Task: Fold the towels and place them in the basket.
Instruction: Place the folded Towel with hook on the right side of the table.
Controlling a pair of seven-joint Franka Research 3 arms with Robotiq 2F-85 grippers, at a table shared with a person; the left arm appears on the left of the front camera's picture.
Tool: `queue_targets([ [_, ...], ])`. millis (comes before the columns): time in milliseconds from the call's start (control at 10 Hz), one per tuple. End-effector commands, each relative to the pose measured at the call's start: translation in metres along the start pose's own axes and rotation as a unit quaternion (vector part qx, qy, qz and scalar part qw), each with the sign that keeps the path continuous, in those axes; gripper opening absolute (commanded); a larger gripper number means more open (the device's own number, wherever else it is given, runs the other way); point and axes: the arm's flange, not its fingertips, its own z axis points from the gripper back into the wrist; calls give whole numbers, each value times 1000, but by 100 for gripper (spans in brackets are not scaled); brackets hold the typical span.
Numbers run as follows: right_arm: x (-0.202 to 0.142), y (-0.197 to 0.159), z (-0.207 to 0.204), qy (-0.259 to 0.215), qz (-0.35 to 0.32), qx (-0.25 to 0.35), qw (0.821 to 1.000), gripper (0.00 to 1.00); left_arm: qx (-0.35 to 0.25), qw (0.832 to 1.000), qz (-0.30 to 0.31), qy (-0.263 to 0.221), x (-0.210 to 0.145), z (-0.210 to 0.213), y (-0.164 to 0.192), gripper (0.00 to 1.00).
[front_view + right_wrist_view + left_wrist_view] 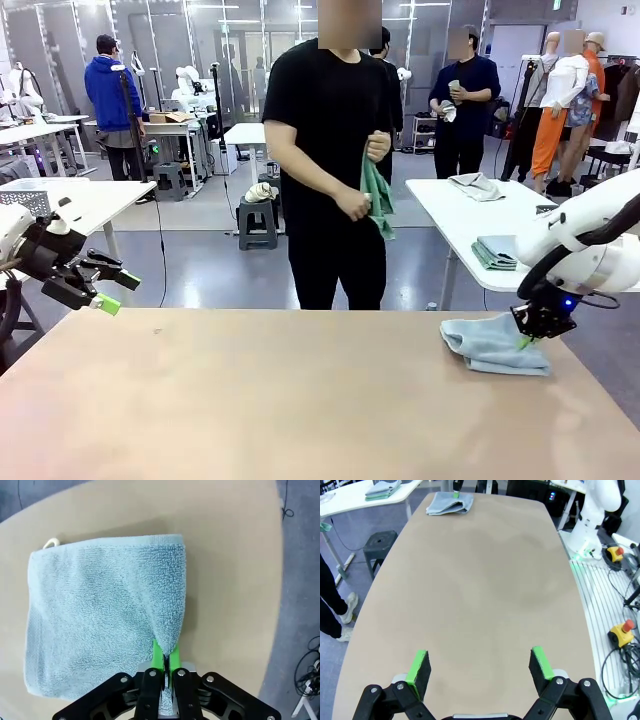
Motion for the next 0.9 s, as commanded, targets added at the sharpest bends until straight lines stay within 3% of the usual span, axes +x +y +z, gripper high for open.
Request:
queue_targets([
  [0,18,-9,3,2,6,3,1000,5,0,1000,-1,2,1,1,-1,100],
  [300,26,-19,5,-7,-3,1,1000,5,0,1000,-1,2,1,1,-1,100],
  [400,25,-20,7,-8,-5,3,1000,23,0,1000,-1,2,1,1,-1,100],
  [500,24,-20,9,-7,-4,5,1000,25,0,1000,-1,2,1,1,-1,100],
  [600,23,-20,11,-8,-4,4,1000,42,0,1000,-1,2,1,1,-1,100],
  [700,23,-19,14,-8,-4,3,1000,45,0,1000,-1,2,1,1,-1,100],
  [800,21,-18,19,-12,-3,-1,1000,62,0,1000,-1,2,1,1,-1,100],
])
